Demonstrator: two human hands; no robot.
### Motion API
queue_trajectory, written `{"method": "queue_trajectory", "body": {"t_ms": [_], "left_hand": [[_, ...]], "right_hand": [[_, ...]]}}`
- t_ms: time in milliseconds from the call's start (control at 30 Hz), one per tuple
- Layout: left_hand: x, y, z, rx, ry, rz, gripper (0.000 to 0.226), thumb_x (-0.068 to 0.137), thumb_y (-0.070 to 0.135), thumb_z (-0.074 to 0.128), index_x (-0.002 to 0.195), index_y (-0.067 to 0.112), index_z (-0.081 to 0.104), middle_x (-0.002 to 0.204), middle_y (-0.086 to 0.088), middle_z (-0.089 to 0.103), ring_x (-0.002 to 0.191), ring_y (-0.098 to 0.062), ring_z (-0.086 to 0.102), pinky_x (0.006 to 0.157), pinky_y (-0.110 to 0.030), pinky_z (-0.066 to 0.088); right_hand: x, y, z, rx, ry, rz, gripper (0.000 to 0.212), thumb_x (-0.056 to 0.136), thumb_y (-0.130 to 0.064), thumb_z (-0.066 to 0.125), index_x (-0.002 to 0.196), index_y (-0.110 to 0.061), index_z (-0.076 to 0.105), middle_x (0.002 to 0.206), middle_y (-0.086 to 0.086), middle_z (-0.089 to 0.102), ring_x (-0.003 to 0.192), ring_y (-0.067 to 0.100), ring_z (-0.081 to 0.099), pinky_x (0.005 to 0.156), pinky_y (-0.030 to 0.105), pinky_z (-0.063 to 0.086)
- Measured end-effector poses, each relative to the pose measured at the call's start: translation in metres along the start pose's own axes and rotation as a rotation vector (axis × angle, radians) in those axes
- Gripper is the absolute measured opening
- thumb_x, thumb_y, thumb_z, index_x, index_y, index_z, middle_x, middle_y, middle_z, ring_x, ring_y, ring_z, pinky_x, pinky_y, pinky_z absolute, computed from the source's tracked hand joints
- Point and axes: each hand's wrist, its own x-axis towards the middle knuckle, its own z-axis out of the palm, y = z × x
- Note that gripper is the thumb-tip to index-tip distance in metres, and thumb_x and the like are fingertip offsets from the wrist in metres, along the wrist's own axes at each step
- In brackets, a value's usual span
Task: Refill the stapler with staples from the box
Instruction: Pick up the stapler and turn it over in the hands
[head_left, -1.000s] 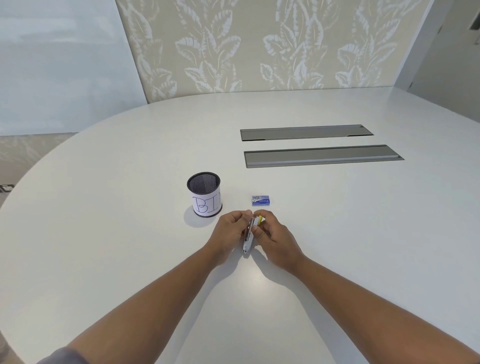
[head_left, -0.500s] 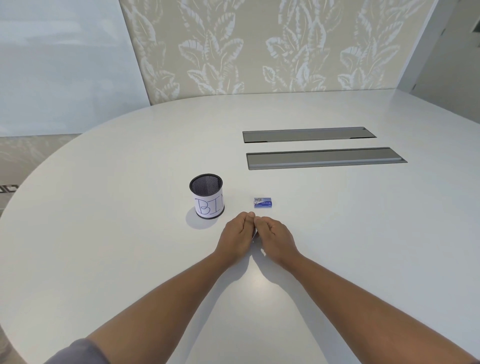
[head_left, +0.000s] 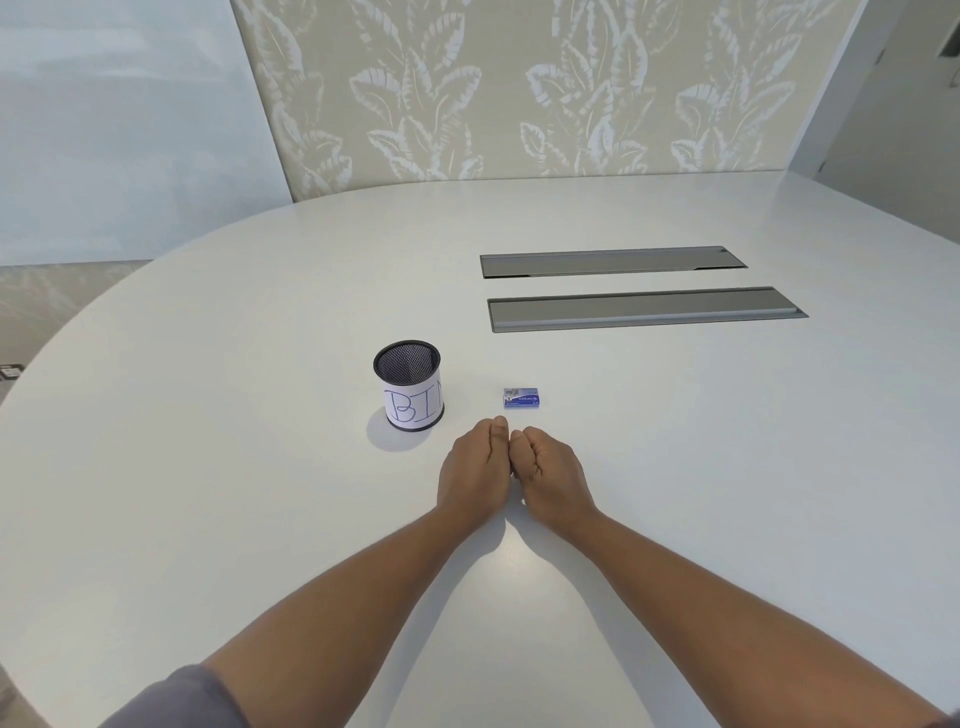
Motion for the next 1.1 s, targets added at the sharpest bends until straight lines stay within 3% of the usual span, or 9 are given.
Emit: {"method": "queue_trajectory", "body": {"t_ms": [633, 833, 967, 1100], "left_hand": [[-0.004, 0.006, 0.002, 0.019, 0.045, -0.018, 0.043, 0.103, 0.045, 0.026, 0.067, 0.023, 0.036, 0.066, 0.004, 0.054, 0.065, -0.022, 0.049, 0.064, -0.039, 0.042], [-0.001, 0.000, 0.001, -0.043, 0.022, 0.003, 0.044, 0.103, 0.045, 0.029, 0.069, 0.020, 0.041, 0.061, 0.005, 0.053, 0.063, -0.020, 0.049, 0.060, -0.036, 0.040], [0.001, -0.003, -0.002, -0.113, -0.005, 0.011, 0.046, 0.100, 0.048, 0.031, 0.069, 0.019, 0.047, 0.059, 0.005, 0.057, 0.061, -0.014, 0.052, 0.060, -0.035, 0.043], [0.003, -0.004, -0.010, -0.273, -0.134, 0.074, 0.042, 0.101, 0.035, 0.040, 0.070, 0.013, 0.058, 0.059, -0.005, 0.059, 0.055, -0.013, 0.051, 0.055, -0.030, 0.043]], "right_hand": [[0.000, 0.002, -0.001, 0.051, 0.013, -0.037, 0.033, 0.091, -0.047, 0.034, 0.061, -0.032, 0.036, 0.056, -0.015, 0.048, 0.053, 0.008, 0.038, 0.053, 0.031, 0.030], [-0.001, 0.001, -0.001, 0.036, 0.006, -0.034, 0.036, 0.095, -0.052, 0.033, 0.062, -0.039, 0.042, 0.060, -0.020, 0.054, 0.056, 0.006, 0.046, 0.055, 0.031, 0.034], [-0.001, 0.002, -0.001, 0.049, 0.016, -0.049, 0.041, 0.098, -0.061, 0.035, 0.069, -0.035, 0.046, 0.064, -0.019, 0.059, 0.060, 0.006, 0.052, 0.055, 0.028, 0.035], [-0.001, 0.004, -0.003, 0.122, 0.025, -0.034, 0.054, 0.094, -0.075, 0.037, 0.079, -0.025, 0.050, 0.071, -0.003, 0.064, 0.066, 0.016, 0.059, 0.063, 0.041, 0.049]]}}
